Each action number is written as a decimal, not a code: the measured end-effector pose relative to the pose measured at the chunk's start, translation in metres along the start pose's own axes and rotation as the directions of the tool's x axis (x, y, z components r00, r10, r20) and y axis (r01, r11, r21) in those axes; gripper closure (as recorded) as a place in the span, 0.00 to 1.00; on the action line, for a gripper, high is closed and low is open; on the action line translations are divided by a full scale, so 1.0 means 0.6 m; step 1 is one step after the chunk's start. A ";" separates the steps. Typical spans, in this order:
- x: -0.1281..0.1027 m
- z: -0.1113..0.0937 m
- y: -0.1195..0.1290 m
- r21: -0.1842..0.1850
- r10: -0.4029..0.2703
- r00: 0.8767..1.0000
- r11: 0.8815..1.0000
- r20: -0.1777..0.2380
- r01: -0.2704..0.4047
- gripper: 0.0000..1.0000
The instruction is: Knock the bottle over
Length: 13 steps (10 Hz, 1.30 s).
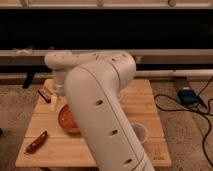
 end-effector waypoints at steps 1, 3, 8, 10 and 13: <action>0.000 0.000 0.000 0.000 0.000 1.000 1.000 0.000 0.000 0.20; 0.000 0.000 0.000 0.000 0.000 1.000 1.000 0.000 0.000 0.20; 0.001 -0.043 -0.043 0.075 -0.012 0.999 0.997 0.046 0.009 0.20; 0.009 -0.087 -0.108 0.147 -0.004 0.997 0.989 0.077 -0.007 0.20; 0.056 -0.134 -0.195 0.251 0.026 0.992 0.966 0.127 -0.058 0.20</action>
